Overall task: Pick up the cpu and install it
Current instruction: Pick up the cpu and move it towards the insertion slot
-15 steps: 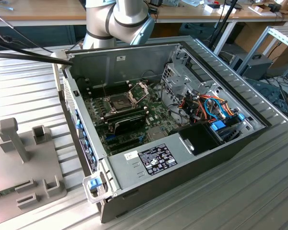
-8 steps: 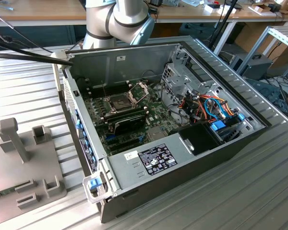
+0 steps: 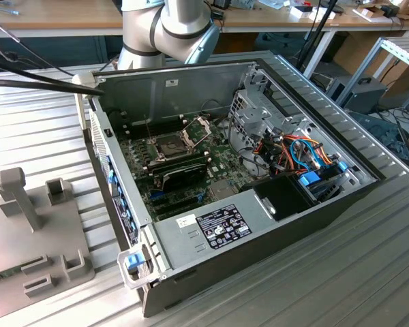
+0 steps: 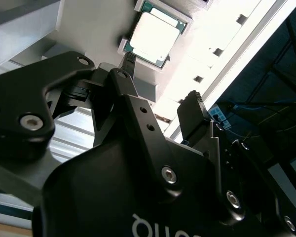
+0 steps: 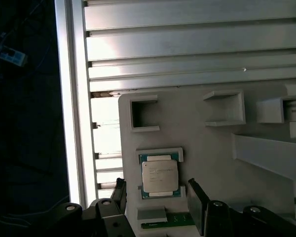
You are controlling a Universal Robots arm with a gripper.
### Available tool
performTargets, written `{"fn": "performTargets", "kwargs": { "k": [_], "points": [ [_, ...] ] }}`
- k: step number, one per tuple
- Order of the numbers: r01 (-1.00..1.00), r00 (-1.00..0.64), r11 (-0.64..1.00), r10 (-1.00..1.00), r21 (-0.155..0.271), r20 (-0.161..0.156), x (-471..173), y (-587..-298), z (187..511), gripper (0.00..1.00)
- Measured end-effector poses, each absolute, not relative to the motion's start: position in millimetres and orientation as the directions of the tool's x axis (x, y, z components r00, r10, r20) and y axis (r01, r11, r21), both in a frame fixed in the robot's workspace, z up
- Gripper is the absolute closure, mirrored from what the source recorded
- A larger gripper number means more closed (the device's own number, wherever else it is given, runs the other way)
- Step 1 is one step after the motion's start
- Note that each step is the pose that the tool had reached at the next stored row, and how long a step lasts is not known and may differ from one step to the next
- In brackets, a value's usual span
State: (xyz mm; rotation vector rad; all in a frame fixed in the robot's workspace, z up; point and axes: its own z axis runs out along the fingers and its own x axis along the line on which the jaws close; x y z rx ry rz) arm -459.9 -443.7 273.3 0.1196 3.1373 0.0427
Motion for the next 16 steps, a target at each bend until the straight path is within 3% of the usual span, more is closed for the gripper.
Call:
{"fn": "performTargets", "kwargs": {
  "k": [16],
  "points": [
    [0.076, -0.997, 0.997, 0.076, 0.027, -0.001, -460.0, -443.7, 267.4, 0.38]
  ]
}}
